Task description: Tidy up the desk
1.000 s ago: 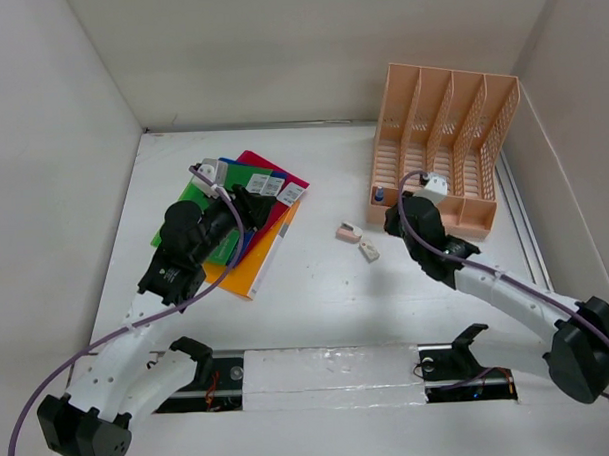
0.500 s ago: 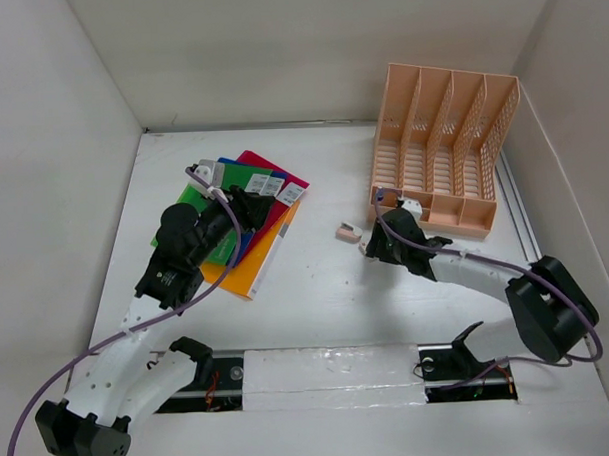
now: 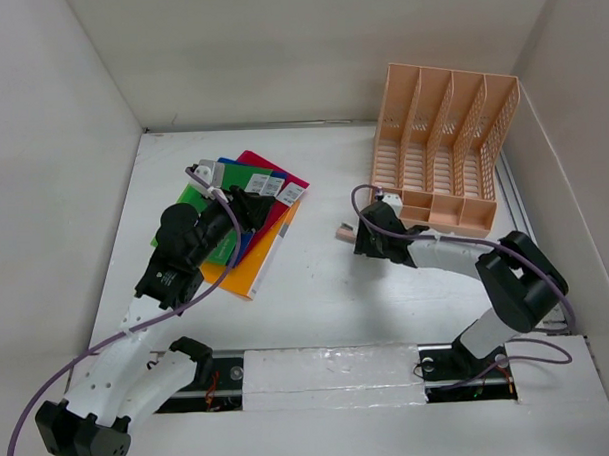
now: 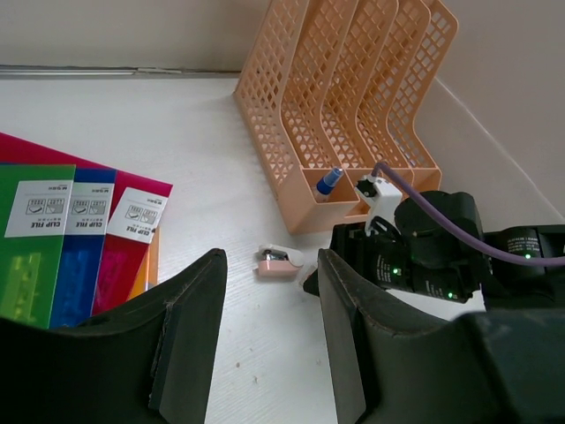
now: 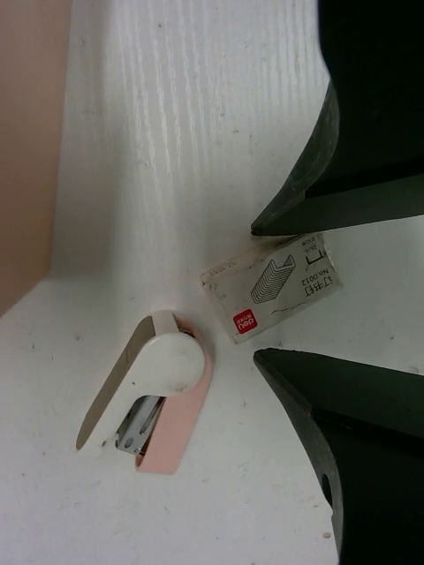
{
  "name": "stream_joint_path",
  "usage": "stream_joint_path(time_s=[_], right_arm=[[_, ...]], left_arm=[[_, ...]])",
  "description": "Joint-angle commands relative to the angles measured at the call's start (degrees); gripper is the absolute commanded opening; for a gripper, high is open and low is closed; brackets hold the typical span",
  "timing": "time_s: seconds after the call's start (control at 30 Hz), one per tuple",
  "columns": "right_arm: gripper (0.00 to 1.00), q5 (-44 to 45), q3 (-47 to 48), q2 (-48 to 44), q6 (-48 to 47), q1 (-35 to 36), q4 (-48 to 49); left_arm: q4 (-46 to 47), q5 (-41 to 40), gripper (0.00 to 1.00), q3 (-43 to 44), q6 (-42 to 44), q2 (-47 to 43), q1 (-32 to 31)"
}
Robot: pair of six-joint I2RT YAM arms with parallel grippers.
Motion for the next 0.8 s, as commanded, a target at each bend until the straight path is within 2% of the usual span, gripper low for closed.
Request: stream_joint_path(time_s=[0.0, 0.03, 0.2, 0.23, 0.27, 0.37, 0.5, 0.53, 0.67, 0.7, 0.77], right_arm=[[0.59, 1.79, 2.81, 1.62, -0.93, 1.86, -2.13], [0.58, 1.27, 2.9, 2.06, -0.67, 1.87, -2.13], [0.31, 2.58, 2.2, 1.2, 1.27, 3.63, -2.3], [0.31, 2.67, 2.03, 1.19, 1.27, 3.63, -2.31], [0.26, 2.67, 1.85, 0.4, 1.44, 3.63, -2.39], [0.21, 4.33, 0.89, -2.85, 2.06, 3.63, -2.75], [0.17, 5.48, -1.75, -11.97, 4.08, -0.58, -2.05], [0.18, 5.57, -2.62, -16.96, 4.34, -1.9, -1.17], [0.2, 6.8, -7.28, -27.89, 7.14, -11.73, 5.67], [0.2, 5.84, -8.68, -31.38, 9.25, -16.45, 8.21], [0.2, 4.96, -10.01, -34.2, 10.75, -20.96, 10.5]], left_arm=[[2.78, 0.15, 0.42, 2.07, -0.23, -0.74, 0.01], [2.6, 0.23, 0.42, 2.33, -0.23, -0.13, 0.01], [2.86, 0.5, 0.42, 2.07, -0.32, -0.91, 0.01], [2.86, 0.49, 0.42, 2.16, -0.32, -0.74, 0.01], [2.69, 0.67, 0.42, 2.24, -0.32, -0.3, 0.01], [3.04, 1.64, 0.42, 2.07, -0.58, -0.56, 0.01], [2.86, 1.02, 0.42, 2.07, -0.67, -0.39, 0.01], [2.86, 1.89, 0.42, 2.07, -0.75, -0.3, 0.01], [3.57, 2.69, 0.42, 1.72, -1.28, -1.17, 0.01], [3.48, 2.34, 0.42, 1.72, -1.28, -1.0, 0.01], [3.3, 2.86, 0.42, 1.72, -1.46, -0.82, 0.01]])
